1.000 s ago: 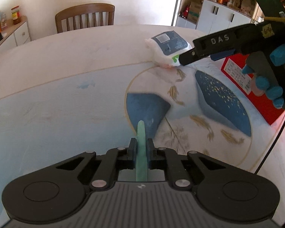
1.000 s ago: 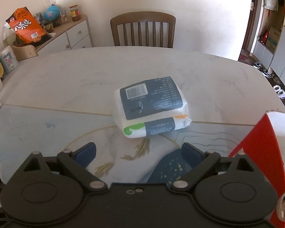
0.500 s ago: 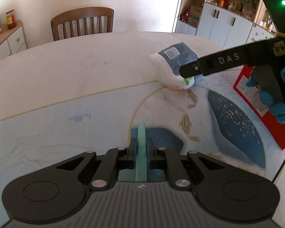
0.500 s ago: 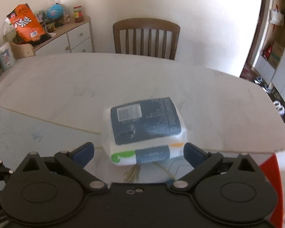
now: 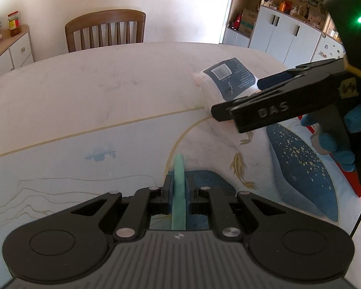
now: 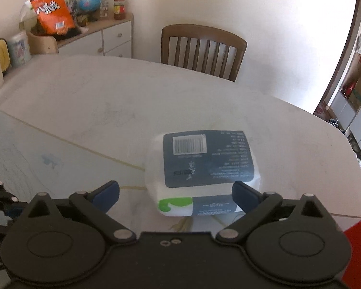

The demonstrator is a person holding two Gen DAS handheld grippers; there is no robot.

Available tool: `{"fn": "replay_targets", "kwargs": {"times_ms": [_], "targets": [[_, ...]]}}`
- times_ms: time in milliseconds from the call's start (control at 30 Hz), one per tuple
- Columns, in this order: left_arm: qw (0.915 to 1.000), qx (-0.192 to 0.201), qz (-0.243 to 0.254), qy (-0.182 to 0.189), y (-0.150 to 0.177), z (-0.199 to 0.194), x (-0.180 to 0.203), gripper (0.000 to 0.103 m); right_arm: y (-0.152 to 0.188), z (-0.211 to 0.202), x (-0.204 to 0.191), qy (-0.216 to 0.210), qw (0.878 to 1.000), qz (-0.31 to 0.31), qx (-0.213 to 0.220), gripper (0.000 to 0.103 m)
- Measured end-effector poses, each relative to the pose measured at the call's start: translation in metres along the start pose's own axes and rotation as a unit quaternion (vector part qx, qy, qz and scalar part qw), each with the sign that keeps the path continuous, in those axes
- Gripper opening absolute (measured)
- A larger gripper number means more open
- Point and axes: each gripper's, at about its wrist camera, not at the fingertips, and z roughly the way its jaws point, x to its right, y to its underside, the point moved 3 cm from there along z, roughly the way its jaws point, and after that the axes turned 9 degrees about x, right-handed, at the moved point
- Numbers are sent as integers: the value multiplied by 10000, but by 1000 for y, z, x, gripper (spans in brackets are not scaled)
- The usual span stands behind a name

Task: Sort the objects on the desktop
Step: 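Grasp the green stick with left tool while right tool grasps the wet-wipes pack, then carry the green stick and wet-wipes pack over the red box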

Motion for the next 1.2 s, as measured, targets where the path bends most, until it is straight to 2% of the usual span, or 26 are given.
{"fn": "replay_targets", "kwargs": {"times_ms": [300, 467, 533, 867, 933, 1200], "targets": [[10000, 3, -9, 0, 0, 0, 0, 9, 11, 20, -10, 343, 9987, -307, -216, 85], [10000, 17, 3, -5, 0, 0, 0, 9, 13, 20, -13, 369, 9988, -289, -148, 80], [10000, 17, -18, -5, -1, 0, 0, 9, 14, 19, -13, 372, 9988, -280, -141, 66], [10000, -42, -17, -51, 0, -4, 6, 9, 15, 4, -5, 347, 9990, -264, -123, 27], [10000, -59, -15, -48, 0, -5, 6, 9, 15, -2, -3, 331, 9991, -244, -112, 23], [10000, 26, -44, -82, -4, -16, 7, 9, 10, -38, 3, 289, 9995, -16, 83, 15]]}}
